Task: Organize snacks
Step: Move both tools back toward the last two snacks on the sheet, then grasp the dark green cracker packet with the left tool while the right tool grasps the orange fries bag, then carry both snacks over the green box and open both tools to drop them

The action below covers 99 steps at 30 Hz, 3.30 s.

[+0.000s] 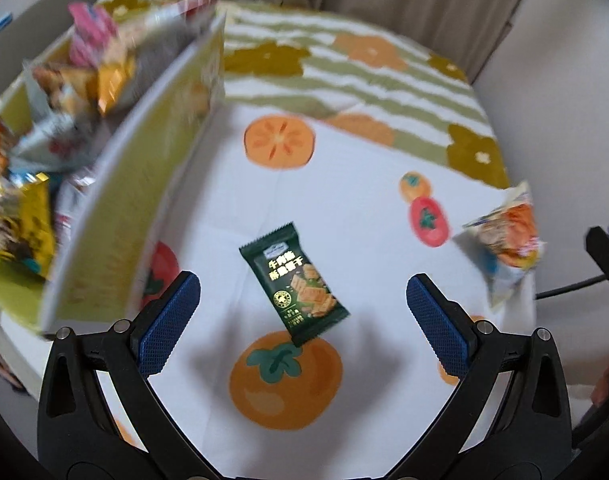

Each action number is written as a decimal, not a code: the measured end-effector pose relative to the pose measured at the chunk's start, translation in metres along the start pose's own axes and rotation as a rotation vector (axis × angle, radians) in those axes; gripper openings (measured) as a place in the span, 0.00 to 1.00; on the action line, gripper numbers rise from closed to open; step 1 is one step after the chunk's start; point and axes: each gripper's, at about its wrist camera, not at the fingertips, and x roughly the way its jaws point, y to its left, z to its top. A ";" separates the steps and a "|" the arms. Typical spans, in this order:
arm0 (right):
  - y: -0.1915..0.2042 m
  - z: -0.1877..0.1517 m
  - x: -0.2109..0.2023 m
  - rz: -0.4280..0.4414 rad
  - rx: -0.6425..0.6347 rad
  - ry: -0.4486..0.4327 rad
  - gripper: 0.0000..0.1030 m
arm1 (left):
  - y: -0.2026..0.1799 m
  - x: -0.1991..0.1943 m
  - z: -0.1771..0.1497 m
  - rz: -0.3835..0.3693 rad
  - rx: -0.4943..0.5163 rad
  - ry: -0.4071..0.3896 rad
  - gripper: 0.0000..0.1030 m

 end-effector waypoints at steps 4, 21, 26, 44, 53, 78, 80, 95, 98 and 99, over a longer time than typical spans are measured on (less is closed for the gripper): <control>-0.007 -0.008 0.028 -0.019 -0.043 0.043 0.96 | 0.004 0.038 -0.001 0.019 -0.024 0.058 0.94; -0.016 -0.041 0.105 -0.036 -0.281 0.177 0.96 | -0.005 0.087 -0.007 0.130 0.094 0.119 0.68; -0.016 -0.041 0.117 -0.025 -0.316 0.200 0.96 | 0.006 0.082 -0.006 0.124 0.088 0.121 0.48; -0.010 -0.051 0.144 -0.003 -0.378 0.259 0.61 | 0.006 0.068 -0.008 0.109 0.108 0.102 0.45; -0.011 -0.044 0.130 0.007 -0.318 0.224 0.52 | -0.003 0.033 -0.008 0.093 0.129 0.039 0.45; 0.115 0.057 0.001 0.269 -0.162 0.013 0.50 | 0.083 -0.135 0.059 0.001 0.137 -0.249 0.45; 0.140 0.065 -0.005 0.285 -0.155 -0.002 0.50 | 0.102 -0.139 0.068 -0.003 0.147 -0.252 0.45; 0.305 0.106 0.007 0.314 -0.053 0.014 0.50 | 0.241 -0.112 0.138 -0.033 0.286 -0.152 0.55; 0.316 0.106 0.012 0.298 -0.031 0.035 0.50 | 0.254 -0.108 0.140 -0.028 0.301 -0.164 1.00; 0.319 0.106 0.014 0.294 -0.020 0.044 0.50 | 0.258 -0.109 0.139 -0.039 0.296 -0.174 1.00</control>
